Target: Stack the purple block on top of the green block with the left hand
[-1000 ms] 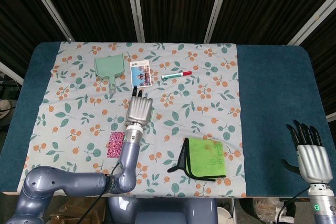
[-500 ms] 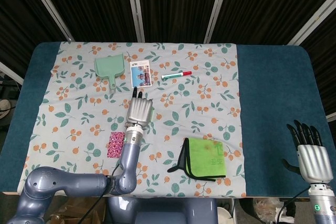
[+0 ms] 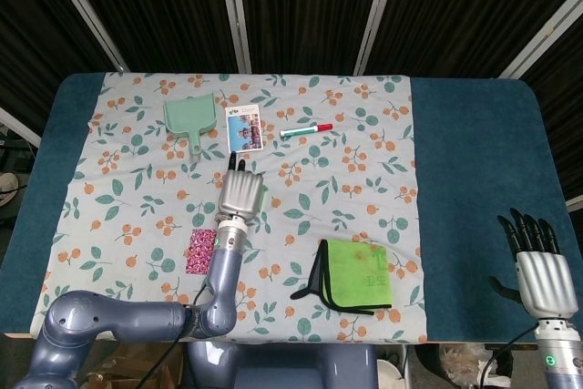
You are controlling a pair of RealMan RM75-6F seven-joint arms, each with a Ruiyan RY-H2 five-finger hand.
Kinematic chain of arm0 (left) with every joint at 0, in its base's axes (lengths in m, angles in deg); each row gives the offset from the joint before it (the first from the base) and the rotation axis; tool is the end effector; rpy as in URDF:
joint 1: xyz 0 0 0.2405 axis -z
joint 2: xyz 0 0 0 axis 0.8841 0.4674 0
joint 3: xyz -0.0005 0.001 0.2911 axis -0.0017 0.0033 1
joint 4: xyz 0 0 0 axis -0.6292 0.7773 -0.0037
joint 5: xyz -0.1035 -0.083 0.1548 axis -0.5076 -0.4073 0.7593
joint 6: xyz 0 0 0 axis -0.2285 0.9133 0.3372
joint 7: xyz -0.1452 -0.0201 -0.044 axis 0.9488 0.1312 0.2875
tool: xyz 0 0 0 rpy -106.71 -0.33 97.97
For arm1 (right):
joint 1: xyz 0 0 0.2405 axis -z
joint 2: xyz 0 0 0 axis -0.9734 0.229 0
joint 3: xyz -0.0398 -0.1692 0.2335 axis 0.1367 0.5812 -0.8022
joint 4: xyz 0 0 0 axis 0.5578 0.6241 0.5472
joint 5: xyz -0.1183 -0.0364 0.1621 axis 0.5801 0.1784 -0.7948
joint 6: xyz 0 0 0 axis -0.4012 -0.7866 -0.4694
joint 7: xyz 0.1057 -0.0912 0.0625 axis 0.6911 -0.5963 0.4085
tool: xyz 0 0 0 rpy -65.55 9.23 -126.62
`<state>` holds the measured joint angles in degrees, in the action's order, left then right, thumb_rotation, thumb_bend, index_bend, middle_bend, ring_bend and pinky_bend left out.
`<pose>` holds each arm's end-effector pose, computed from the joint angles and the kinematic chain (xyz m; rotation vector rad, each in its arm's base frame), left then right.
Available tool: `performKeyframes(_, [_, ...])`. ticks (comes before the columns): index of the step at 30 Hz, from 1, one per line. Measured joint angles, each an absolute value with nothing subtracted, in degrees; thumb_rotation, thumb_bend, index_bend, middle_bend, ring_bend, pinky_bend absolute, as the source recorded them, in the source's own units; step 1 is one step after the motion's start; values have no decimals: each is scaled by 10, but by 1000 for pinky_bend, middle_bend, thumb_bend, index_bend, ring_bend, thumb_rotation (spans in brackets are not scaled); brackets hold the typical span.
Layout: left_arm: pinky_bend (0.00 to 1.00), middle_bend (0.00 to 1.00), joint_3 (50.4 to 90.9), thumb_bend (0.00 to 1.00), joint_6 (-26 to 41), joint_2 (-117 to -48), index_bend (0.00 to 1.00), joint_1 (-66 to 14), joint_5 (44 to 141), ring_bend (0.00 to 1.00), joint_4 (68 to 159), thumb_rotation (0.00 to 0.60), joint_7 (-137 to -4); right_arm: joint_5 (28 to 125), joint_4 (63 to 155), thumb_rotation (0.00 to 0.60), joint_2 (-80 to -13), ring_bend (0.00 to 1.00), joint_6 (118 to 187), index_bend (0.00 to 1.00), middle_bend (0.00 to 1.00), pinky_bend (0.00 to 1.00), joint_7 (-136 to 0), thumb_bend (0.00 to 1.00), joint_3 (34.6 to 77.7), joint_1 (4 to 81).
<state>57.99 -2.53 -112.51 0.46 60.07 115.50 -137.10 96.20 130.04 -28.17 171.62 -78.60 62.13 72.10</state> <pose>-0.0517 0.4001 -0.0973 -1.6999 -0.6955 -0.5459 -0.3381 -0.1950 0.1735 1.3777 -0.8624 0.7958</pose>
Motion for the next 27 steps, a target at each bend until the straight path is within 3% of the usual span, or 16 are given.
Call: performKeyframes(27, [57,470,592,467,-13,-1131,591,-8,609,173,1131,600,-1371,959,1300,600,-282,7,1715,101,46,36,-787,168,621,721])
